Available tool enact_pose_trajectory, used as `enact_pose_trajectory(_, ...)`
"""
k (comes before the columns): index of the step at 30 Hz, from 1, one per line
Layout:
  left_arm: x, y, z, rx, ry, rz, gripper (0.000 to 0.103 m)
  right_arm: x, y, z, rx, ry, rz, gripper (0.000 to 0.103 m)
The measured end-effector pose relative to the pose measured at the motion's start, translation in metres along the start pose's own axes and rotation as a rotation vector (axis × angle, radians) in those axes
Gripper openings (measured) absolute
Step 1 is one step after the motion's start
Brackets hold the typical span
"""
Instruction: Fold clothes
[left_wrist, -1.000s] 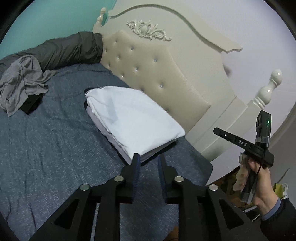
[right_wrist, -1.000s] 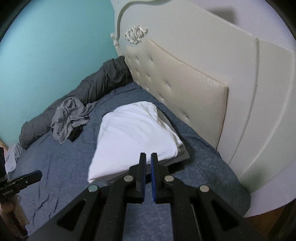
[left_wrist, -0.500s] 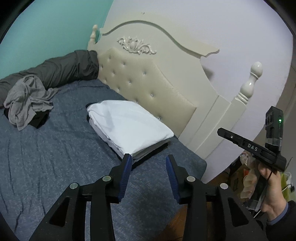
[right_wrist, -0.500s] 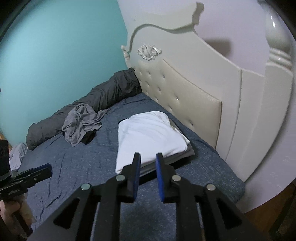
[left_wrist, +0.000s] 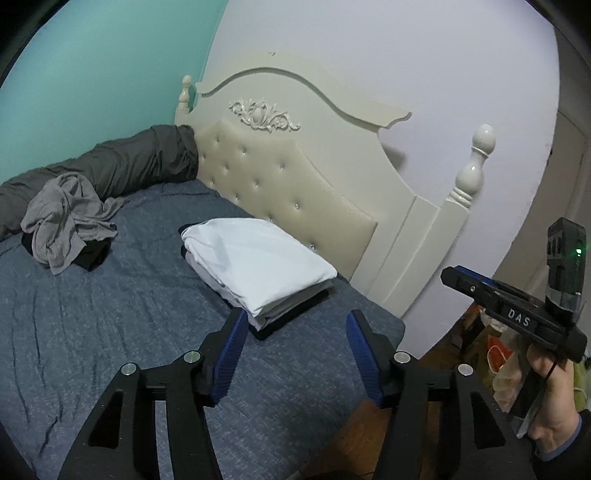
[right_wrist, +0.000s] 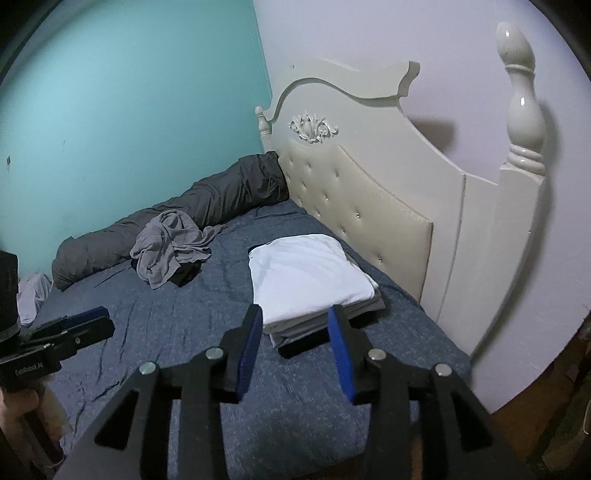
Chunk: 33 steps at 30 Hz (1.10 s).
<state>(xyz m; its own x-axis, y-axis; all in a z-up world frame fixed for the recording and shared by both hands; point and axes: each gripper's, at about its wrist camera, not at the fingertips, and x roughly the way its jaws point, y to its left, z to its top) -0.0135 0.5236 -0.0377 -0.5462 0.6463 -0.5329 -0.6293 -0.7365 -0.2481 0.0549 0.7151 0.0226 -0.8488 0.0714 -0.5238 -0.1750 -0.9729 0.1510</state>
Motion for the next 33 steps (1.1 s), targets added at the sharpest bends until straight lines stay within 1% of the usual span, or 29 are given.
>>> enact_pose_trajectory(3, -0.011, -0.002, -0.004, 0.004, -0.012, 0.000, 0.062, -0.017, 0.010, -0.005, -0.016, -0.023, -0.020, 0.043)
enact_pose_trajectory(8, -0.030, -0.004, -0.012, 0.011, -0.031, -0.001, 0.066, -0.038, 0.025, -0.012, -0.014, -0.039, -0.030, 0.044)
enact_pose_trajectory(10, -0.037, -0.005, -0.014, 0.015, -0.040, 0.000, 0.067, -0.044, 0.030, -0.014, -0.006, -0.039, -0.027, 0.049)
enact_pose_trajectory(11, -0.041, -0.005, -0.015, 0.016, -0.044, 0.002, 0.070, -0.047, 0.033, -0.016, -0.003, -0.042, -0.026, 0.053)
enact_pose_trajectory(12, -0.045, -0.006, -0.017, 0.020, -0.047, 0.004, 0.072, -0.050, 0.036, -0.018, -0.001, -0.045, -0.023, 0.055)
enact_pose_trajectory(17, -0.061, -0.008, -0.021, 0.036, -0.060, 0.006, 0.076, -0.060, 0.048, -0.022, 0.008, -0.049, -0.008, 0.058)
enact_pose_trajectory(22, -0.074, -0.007, -0.026, 0.040, -0.070, 0.011, 0.081, -0.073, 0.060, -0.028, -0.014, -0.065, -0.029, 0.066)
enact_pose_trajectory(24, -0.078, -0.008, -0.027, 0.044, -0.072, 0.010, 0.082, -0.077, 0.064, -0.031, -0.025, -0.073, -0.044, 0.072)
enact_pose_trajectory(28, -0.086, -0.013, -0.030, 0.060, -0.084, 0.012, 0.085, -0.085, 0.068, -0.038, -0.029, -0.079, -0.047, 0.076)
enact_pose_trajectory(30, -0.088, -0.015, -0.031, 0.070, -0.088, 0.022, 0.091, -0.088, 0.070, -0.041, -0.033, -0.084, -0.053, 0.080)
enact_pose_trajectory(33, -0.092, -0.014, -0.035, 0.067, -0.097, 0.033, 0.092, -0.091, 0.072, -0.045, -0.030, -0.083, -0.048, 0.084)
